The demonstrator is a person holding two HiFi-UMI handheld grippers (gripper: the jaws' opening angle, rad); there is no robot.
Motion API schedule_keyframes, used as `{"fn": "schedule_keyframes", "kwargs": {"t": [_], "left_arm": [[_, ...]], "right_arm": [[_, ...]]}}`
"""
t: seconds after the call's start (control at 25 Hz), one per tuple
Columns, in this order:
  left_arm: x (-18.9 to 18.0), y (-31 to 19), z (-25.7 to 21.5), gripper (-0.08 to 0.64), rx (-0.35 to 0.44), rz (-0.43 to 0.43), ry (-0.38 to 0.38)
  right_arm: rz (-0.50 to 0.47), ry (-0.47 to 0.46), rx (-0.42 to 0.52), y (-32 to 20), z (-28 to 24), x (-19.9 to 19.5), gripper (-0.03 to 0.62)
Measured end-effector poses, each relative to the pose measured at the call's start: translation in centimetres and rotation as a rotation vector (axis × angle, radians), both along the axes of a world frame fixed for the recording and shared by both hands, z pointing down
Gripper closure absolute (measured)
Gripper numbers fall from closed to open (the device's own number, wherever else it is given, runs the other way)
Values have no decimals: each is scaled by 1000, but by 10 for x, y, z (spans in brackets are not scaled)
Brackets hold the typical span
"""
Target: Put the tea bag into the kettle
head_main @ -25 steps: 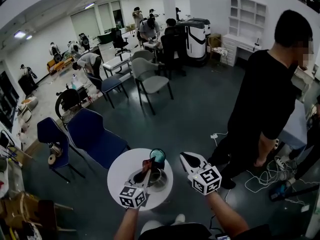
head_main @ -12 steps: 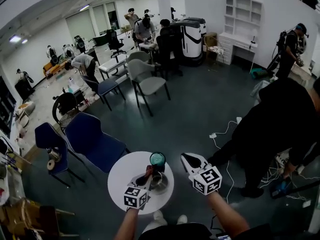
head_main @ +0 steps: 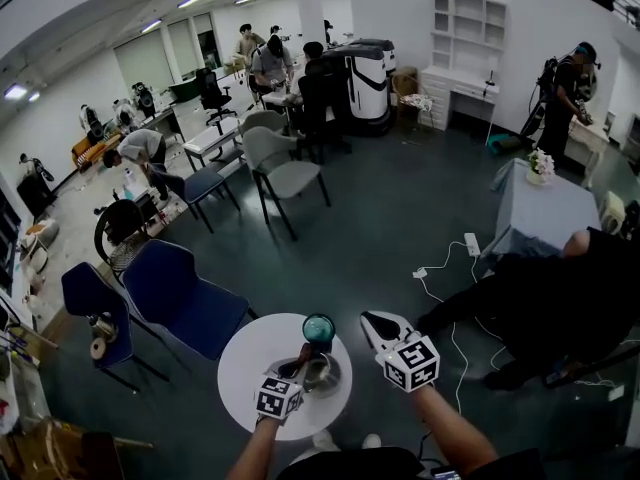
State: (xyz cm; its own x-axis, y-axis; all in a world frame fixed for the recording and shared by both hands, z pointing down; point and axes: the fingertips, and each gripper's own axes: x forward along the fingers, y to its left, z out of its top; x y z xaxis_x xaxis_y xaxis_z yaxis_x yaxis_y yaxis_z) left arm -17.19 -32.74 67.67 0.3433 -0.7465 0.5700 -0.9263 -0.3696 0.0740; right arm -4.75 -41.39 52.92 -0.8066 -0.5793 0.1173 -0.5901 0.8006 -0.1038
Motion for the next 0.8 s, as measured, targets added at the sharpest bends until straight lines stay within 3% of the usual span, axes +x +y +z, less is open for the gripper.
{"fn": "schedule_keyframes", "kwargs": {"t": [0.48, 0.8], "left_arm": [[-3, 10, 45, 537, -92, 166, -174], [-3, 6, 67, 537, -121, 235, -225]], "right_arm": [[20, 35, 0, -9, 5, -14, 575], [23, 40, 0, -13, 10, -19, 575]]}}
